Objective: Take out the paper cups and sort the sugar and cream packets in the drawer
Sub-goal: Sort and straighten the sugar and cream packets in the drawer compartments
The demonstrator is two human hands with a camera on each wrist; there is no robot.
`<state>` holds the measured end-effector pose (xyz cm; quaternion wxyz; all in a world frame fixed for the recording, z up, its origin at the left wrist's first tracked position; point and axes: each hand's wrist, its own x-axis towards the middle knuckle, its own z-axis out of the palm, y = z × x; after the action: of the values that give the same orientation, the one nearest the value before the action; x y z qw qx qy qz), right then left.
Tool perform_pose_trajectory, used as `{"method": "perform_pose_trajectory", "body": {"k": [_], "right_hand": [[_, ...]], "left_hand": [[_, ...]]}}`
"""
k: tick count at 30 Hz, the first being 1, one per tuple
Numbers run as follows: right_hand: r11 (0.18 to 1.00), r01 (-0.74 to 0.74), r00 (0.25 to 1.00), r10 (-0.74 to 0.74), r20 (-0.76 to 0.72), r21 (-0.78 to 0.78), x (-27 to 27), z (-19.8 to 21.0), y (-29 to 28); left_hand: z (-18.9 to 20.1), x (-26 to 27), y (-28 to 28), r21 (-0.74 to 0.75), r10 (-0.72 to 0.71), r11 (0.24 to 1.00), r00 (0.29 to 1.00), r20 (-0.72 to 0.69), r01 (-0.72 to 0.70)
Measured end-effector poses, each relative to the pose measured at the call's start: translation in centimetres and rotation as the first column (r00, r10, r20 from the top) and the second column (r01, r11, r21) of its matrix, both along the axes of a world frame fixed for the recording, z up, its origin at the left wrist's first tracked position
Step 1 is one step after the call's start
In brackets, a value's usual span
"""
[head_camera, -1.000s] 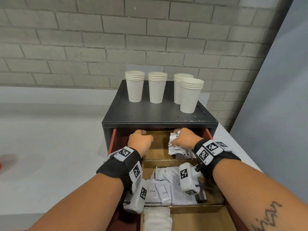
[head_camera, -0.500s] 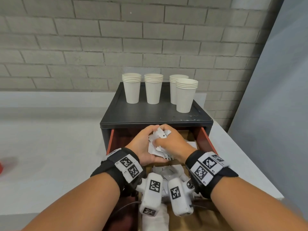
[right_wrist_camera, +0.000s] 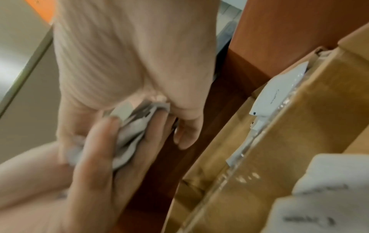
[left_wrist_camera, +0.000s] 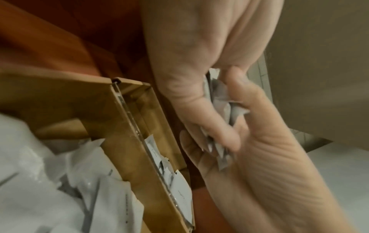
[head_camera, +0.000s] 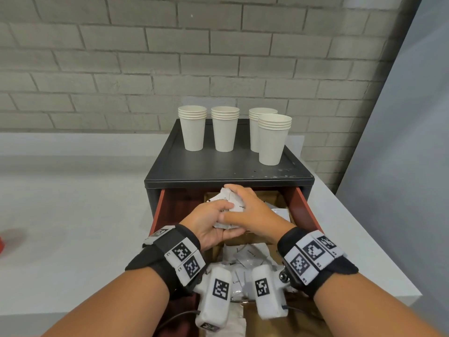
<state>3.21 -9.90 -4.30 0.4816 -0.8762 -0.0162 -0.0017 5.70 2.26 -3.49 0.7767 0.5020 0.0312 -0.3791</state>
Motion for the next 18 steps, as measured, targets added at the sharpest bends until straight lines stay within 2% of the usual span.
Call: {"method": "perform_pose_trajectory", "body": {"k": [3,8,12,18], "right_hand": [[0.984,-0.021,1.0,0.024,-0.015,0.177,-0.1,0.6,-1.5],[0.895,0.2,0.974,-0.135,-0.184,0.399,0.3,0.8,-2.4],[0.899,0.248,0.959,-0.174,-0.225,0.36,0.2,0.7,-2.2],[0.86,0.443,0.891,-0.393,-0.225,0.252,0.5,1.0,-3.2]], "left_hand": [[0.2,0.1,0.2,0.01,0.013,1.0,1.0,0.027,-0.013],[0.1,0.2,0.0,0.029,0.118,0.992,0.993,0.017,-0.119],[0.1,0.0,-0.1,0.055,0.123,0.991,0.992,0.016,-0.124],[0.2,0.0,0.1,0.114,0.234,0.966,0.972,-0.011,-0.231]]}}
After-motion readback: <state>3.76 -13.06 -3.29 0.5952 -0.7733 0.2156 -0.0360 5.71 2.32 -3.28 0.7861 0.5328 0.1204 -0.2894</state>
